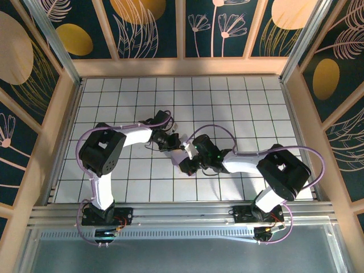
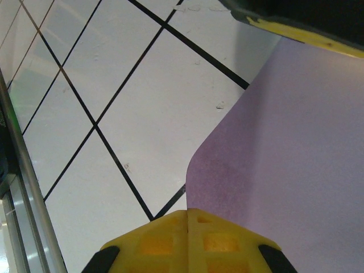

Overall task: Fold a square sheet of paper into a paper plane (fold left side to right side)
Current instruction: Third fold the triangle at the center of the table.

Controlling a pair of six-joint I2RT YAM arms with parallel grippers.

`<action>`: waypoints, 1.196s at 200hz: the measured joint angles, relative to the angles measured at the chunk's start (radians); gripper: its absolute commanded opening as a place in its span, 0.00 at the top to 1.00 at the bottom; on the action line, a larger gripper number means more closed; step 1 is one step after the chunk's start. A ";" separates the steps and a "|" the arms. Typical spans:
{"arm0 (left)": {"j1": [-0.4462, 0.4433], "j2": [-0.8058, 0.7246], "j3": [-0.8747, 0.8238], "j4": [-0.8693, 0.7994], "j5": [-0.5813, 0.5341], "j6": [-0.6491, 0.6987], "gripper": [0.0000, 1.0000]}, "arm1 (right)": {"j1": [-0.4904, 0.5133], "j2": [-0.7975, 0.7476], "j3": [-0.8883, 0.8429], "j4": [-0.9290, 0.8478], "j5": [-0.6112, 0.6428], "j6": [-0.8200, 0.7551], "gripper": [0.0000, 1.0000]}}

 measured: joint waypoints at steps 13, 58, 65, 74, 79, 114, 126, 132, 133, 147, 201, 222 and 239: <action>-0.005 0.006 0.013 -0.008 -0.015 0.008 0.96 | -0.008 0.003 0.000 0.000 -0.002 0.007 1.00; -0.023 0.013 0.031 -0.018 -0.044 0.019 0.98 | -0.051 0.004 0.000 0.001 -0.005 0.036 1.00; -0.023 0.013 0.031 -0.019 -0.046 0.019 0.98 | -0.058 0.004 0.000 0.001 -0.004 0.039 1.00; -0.023 0.013 0.032 -0.021 -0.049 0.022 0.98 | -0.067 0.005 0.000 0.000 -0.004 0.045 1.00; -0.024 0.013 0.032 -0.021 -0.050 0.023 0.98 | -0.072 0.006 0.000 0.001 -0.003 0.048 1.00; -0.027 0.013 0.034 -0.023 -0.060 0.027 0.99 | -0.100 0.021 0.000 0.000 0.006 0.053 1.00; -0.028 0.013 0.034 -0.023 -0.061 0.027 0.99 | -0.108 0.022 0.000 0.000 0.010 0.053 1.00; -0.028 0.013 0.034 -0.024 -0.061 0.027 0.99 | -0.111 0.023 0.000 0.000 0.011 0.053 1.00; -0.028 0.013 0.034 -0.024 -0.061 0.027 0.99 | -0.112 0.023 0.000 0.000 0.011 0.053 1.00; -0.028 0.013 0.034 -0.024 -0.061 0.027 0.99 | -0.119 0.029 0.005 -0.001 0.018 0.053 1.00; -0.028 0.013 0.035 -0.025 -0.061 0.031 0.99 | -0.133 0.051 0.028 -0.002 0.043 0.052 1.00; -0.028 0.013 0.035 -0.025 -0.061 0.031 0.99 | -0.137 0.061 0.035 -0.004 0.045 0.051 1.00; -0.029 0.013 0.035 -0.025 -0.063 0.031 0.99 | -0.139 0.063 0.035 -0.007 0.045 0.051 1.00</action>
